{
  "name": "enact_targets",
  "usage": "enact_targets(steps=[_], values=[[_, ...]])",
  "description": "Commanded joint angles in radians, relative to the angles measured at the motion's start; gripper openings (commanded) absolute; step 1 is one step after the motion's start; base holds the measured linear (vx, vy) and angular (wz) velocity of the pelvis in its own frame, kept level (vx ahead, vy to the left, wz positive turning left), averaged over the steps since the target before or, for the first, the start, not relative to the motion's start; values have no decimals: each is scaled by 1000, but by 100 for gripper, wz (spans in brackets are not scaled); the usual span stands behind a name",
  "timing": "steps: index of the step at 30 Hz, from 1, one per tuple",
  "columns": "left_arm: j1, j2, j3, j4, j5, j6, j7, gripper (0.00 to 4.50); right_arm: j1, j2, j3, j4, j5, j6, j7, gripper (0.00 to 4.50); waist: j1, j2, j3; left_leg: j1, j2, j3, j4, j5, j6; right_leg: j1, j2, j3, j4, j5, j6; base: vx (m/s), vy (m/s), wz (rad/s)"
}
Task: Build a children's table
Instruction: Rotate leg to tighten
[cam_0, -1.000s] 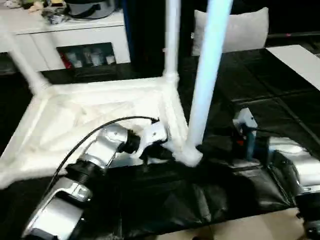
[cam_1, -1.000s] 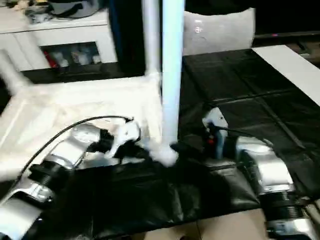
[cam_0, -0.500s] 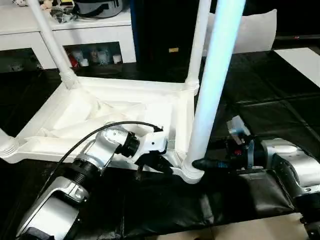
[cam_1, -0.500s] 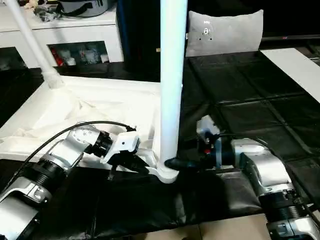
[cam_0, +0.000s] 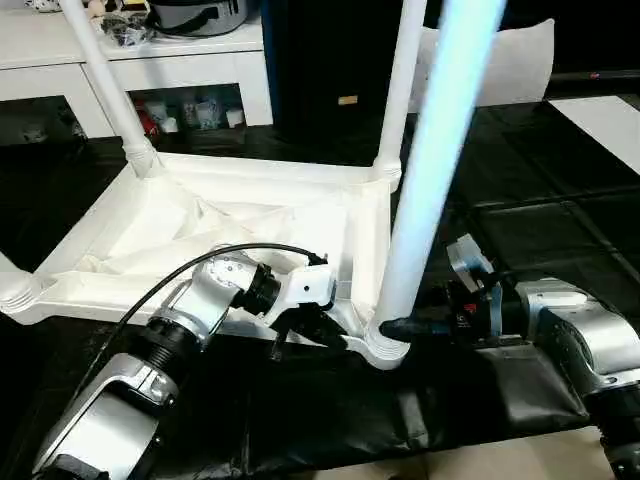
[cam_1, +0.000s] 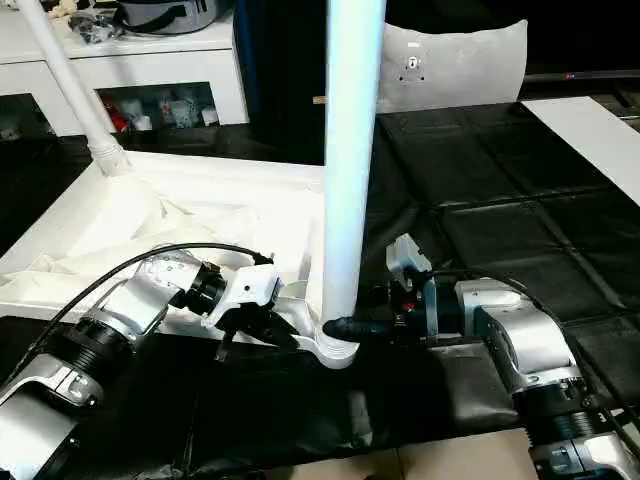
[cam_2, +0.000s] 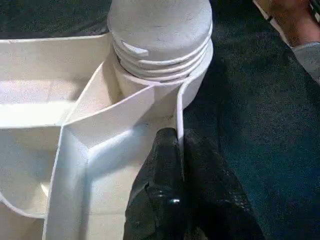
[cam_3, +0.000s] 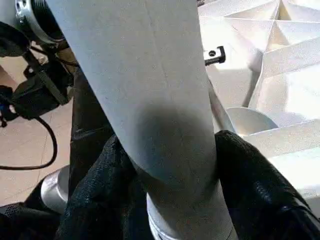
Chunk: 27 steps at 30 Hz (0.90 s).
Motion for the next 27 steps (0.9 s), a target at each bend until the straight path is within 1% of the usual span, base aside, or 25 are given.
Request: enact_targets(steps=[1,2,3,4,6,7,8,9,10,11,12,13,14,15,16,17,18,19,20,22,23,24,25,26,27], values=[[-26,-35,28,-21,-12,44,66,0,-4,38,-6,-35,11,38,-72,211,-8,-14,-73,27,72,-31,-76,-237,37,41,-68,42,-63,-327,-211,0,0,0],[-28,-49,41,-23,-13,77,104,0,-4,57,-14,-37,1,48,-127,209,-13,-14,-71,26,69,-33,-78,-253,26,41,-70,42,-68,-365,-201,0,0,0],[-28,-50,42,-23,-13,80,108,0,-5,59,-15,-37,0,49,-133,209,-14,-15,-70,26,68,-35,-79,-261,22,43,-69,40,-69,-381,-195,0,0,0],[-32,-71,59,-24,-15,115,159,0,-9,88,-26,-33,-18,55,-207,208,-18,-15,-69,26,68,-34,-80,-266,16,41,-69,41,-70,-391,-189,0,0,0],[-39,-107,88,-23,-20,173,243,0,-22,138,-49,-18,-44,69,-325,207,-33,-17,-68,29,62,-38,-80,-300,-2,39,-69,37,-79,-448,-171,0,0,0],[-44,-134,108,-26,-26,214,300,0,-34,174,-65,-4,-62,75,-405,205,-37,-10,-67,29,63,-39,-81,-302,-9,38,-69,38,-77,-448,-171,0,0,0],[-57,-194,152,-30,-37,308,421,0,-56,231,-76,19,-104,89,-538,205,-51,-15,-68,21,61,-43,-83,-300,-17,45,-67,35,-73,-438,-169,0,0,0],[-62,-212,165,-29,-39,332,456,0,-62,247,-77,26,-119,91,-574,204,-60,-16,-66,19,60,-43,-85,-300,-20,44,-64,34,-73,-430,-171,0,0,0],[-66,-225,173,-29,-39,342,482,0,-68,263,-80,30,-132,97,-614,203,-71,-15,-70,21,56,-44,-81,-297,-19,44,-65,33,-76,-423,-173,0,0,0],[-72,-243,180,-25,-35,348,519,0,-80,289,-93,43,-144,114,-678,203,-84,-18,-70,15,52,-42,-78,-280,-4,47,-64,34,-77,-405,-174,0,0,0],[-76,-257,185,-22,-32,352,547,0,-90,307,-102,55,-153,122,-724,203,-93,-18,-72,9,49,-41,-76,-258,13,49,-62,34,-77,-379,-179,0,0,0],[-82,-277,193,-17,-31,357,582,0,-101,328,-111,71,-165,122,-773,203,-95,-19,-75,12,47,-38,-72,-250,23,48,-61,34,-80,-366,-180,0,0,0],[-87,-299,199,-16,-27,361,618,0,-111,346,-115,88,-178,92,-806,203,-102,-19,-78,6,45,-37,-68,-217,41,52,-62,35,-74,-322,-194,0,0,0],[-88,-306,200,-19,-25,359,626,0,-110,348,-111,91,-183,61,-799,236,-103,-18,-80,5,44,-36,-66,-204,50,52,-62,34,-74,-304,-200,0,0,0],[-88,-309,200,-21,-23,357,630,0,-110,349,-108,91,-185,40,-793,256,-98,-16,-83,5,45,-32,-61,-168,79,52,-61,33,-73,-252,-208,0,0,0],[-86,-309,196,-29,-19,355,625,0,-106,355,-112,87,-180,29,-786,256,-97,-17,-84,4,45,-32,-60,-156,89,53,-59,33,-71,-236,-212,0,0,0],[-85,-308,193,-34,-16,356,621,0,-104,360,-115,85,-176,23,-783,274,-94,-16,-86,4,47,-31,-59,-130,108,54,-58,32,-66,-196,-222,0,0,0],[-81,-305,191,-44,-11,364,619,0,-100,365,-121,78,-175,23,-783,274,-93,-15,-87,3,48,-31,-59,-119,115,55,-57,32,-62,-177,-229,0,0,0],[-78,-300,189,-50,-8,367,616,0,-97,367,-122,72,-176,20,-782,279,-90,-12,-87,5,51,-31,-58,-110,125,53,-56,31,-59,-152,-239,0,0,0],[-72,-289,184,-60,-4,367,610,0,-90,364,-121,62,-177,16,-777,302,-88,-10,-87,5,54,-32,-58,-102,132,53,-56,30,-55,-129,-251,0,0,0],[-67,-276,180,-63,-3,356,597,0,-83,353,-120,55,-173,10,-760,320,-87,-11,-85,6,54,-32,-59,-115,133,52,-56,30,-57,-138,-252,0,0,0],[-63,-265,175,-63,-2,341,584,0,-77,344,-121,54,-171,-3,-747,320,-87,-11,-84,8,55,-31,-60,-133,127,52,-56,30,-60,-158,-251,0,0,0],[-59,-249,169,-61,2,321,566,0,-68,327,-122,52,-165,-18,-720,335,-85,-10,-82,10,55,-31,-61,-145,123,50,-57,30,-62,-175,-248,0,0,0],[-55,-235,163,-59,5,304,552,0,-61,313,-123,51,-161,-30,-697,335,-82,-11,-81,11,55,-30,-62,-168,114,51,-57,31,-67,-205,-239,0,0,0],[-55,-235,163,-59,5,304,552,0,-61,313,-123,51,-161,-30,-697,357,-80,-11,-80,12,56,-31,-63,-175,109,51,-58,31,-66,-218,-233,0,0,0]])
